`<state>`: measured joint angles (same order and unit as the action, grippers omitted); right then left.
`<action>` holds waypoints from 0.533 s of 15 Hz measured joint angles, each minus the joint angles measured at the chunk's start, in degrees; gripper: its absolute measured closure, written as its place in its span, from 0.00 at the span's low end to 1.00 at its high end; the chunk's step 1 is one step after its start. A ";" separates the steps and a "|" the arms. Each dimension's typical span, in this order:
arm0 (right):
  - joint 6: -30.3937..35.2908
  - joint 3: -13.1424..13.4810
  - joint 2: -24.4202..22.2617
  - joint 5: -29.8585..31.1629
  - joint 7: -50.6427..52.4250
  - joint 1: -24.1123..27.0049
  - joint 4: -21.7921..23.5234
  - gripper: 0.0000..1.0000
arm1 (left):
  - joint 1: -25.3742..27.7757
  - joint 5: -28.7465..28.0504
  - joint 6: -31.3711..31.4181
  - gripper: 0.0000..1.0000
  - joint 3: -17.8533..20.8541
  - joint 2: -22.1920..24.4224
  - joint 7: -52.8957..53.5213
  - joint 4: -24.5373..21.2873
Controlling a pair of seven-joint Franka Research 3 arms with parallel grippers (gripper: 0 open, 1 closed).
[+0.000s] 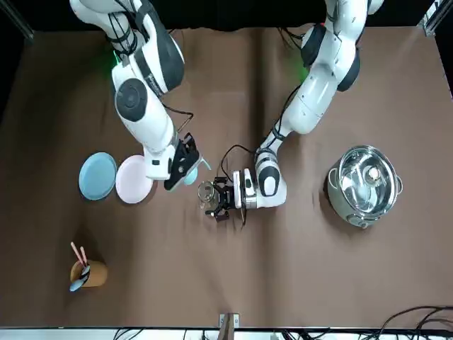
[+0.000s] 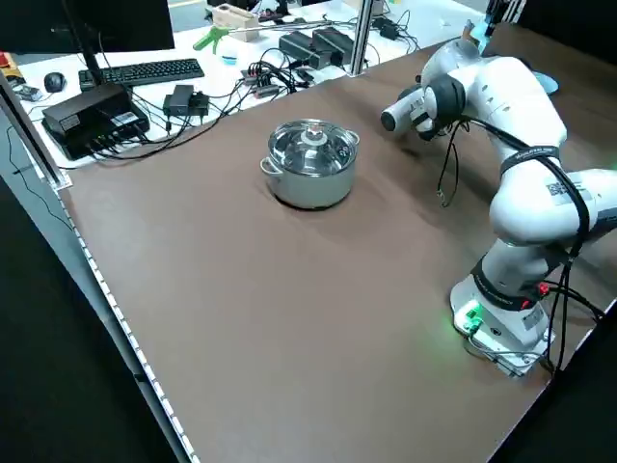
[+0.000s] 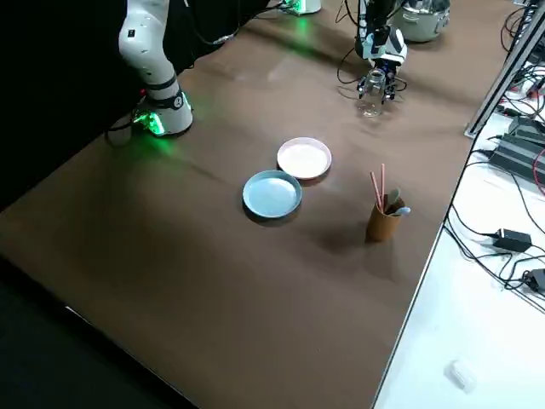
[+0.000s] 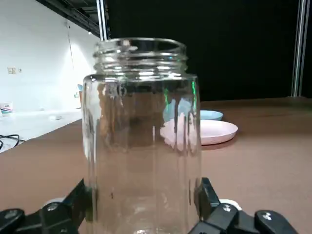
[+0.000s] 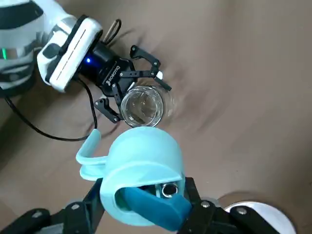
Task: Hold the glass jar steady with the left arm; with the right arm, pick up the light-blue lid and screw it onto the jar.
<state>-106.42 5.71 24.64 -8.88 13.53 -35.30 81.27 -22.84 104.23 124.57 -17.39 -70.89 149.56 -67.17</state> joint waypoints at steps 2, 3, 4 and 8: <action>0.07 0.01 0.71 1.01 3.72 -0.56 -0.37 0.32 | 0.01 0.09 -0.06 0.09 0.00 -0.04 0.02 0.00; 0.11 0.01 1.00 1.15 5.77 -0.81 -0.52 0.32 | 0.01 0.12 -0.09 0.09 0.00 -0.05 0.03 0.00; 0.13 0.00 1.29 1.22 7.82 -1.09 -0.60 0.32 | 0.01 0.14 -0.11 0.09 0.00 -0.06 0.05 0.00; 0.18 0.00 2.46 3.29 13.35 -2.60 -0.67 0.32 | 0.02 0.19 -0.21 0.09 0.00 -0.09 0.31 0.01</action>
<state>-106.24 5.71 27.11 -5.59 26.88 -37.91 80.60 -22.82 104.41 124.36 -17.39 -70.98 149.87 -67.16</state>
